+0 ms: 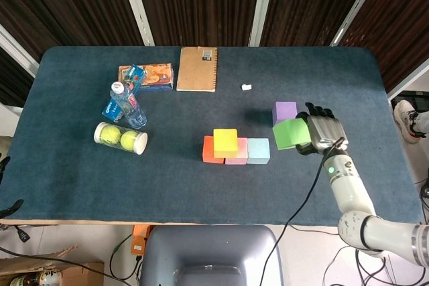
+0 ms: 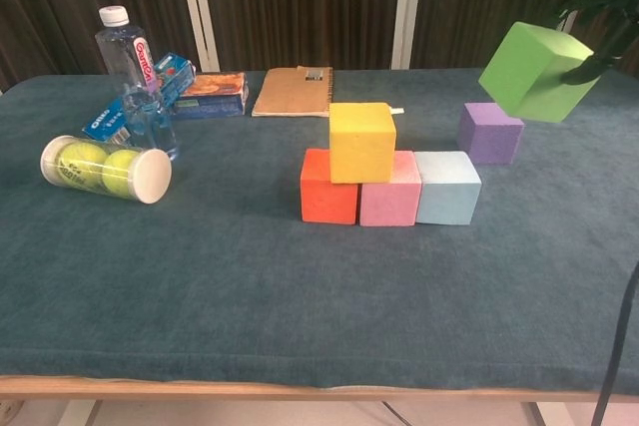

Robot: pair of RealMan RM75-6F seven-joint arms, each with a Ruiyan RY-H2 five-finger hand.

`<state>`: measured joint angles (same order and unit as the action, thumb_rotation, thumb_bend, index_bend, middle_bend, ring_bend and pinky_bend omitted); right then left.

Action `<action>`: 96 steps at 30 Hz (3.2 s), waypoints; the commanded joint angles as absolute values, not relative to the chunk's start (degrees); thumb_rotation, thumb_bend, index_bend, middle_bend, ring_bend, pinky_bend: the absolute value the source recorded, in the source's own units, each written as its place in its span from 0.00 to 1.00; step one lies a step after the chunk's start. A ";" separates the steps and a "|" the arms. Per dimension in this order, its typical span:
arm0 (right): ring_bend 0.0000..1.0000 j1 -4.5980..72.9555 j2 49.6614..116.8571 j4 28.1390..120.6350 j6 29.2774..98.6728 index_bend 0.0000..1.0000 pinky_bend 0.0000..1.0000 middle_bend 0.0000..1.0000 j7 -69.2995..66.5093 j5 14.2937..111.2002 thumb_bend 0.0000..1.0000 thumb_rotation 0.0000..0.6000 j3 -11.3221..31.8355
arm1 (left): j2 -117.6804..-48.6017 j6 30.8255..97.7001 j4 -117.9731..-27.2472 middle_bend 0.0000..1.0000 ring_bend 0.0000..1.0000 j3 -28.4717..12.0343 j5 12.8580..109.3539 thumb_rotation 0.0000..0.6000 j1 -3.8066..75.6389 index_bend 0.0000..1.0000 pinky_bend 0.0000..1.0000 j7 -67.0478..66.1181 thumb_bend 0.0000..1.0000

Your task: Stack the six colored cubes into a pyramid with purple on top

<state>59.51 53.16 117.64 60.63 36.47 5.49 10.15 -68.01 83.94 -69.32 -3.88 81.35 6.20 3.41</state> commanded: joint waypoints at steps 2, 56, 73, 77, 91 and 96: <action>0.00 64.77 58.20 112.57 61.26 0.55 0.00 0.02 40.93 -3.25 0.27 1.00 11.50 | -68.07 83.93 -68.83 0.05 0.00 -4.05 81.02 0.96 5.90 0.11 0.09 4.11 0.16; 0.00 71.40 74.31 102.18 66.12 0.26 0.00 0.00 55.66 -18.39 0.27 1.00 18.34 | -69.29 84.44 -63.31 0.05 0.00 -4.74 81.31 0.96 4.12 0.11 0.09 10.68 0.16; 0.00 69.31 71.40 104.81 63.23 0.06 0.00 0.00 55.68 -17.38 0.27 1.00 20.39 | -69.33 84.90 -63.22 0.05 0.00 -5.02 81.34 0.96 3.74 0.11 0.09 11.14 0.16; 0.00 65.66 67.00 108.83 61.25 0.05 0.00 0.00 52.10 -11.30 0.27 1.00 20.16 | -69.29 84.87 -63.20 0.05 0.00 -5.05 81.23 0.96 3.62 0.11 0.09 11.21 0.16; 0.00 55.00 62.40 105.42 46.59 0.05 0.00 0.00 37.22 12.93 0.15 1.00 14.60 | -69.82 83.89 -65.27 0.05 0.00 -5.09 80.95 0.95 4.24 0.11 0.09 7.20 0.16; 0.00 50.59 62.44 101.27 37.22 0.06 0.00 0.00 26.33 22.53 0.14 1.00 16.21 | -70.06 83.29 -65.60 0.05 0.00 -5.12 80.54 0.96 4.40 0.11 0.09 5.97 0.16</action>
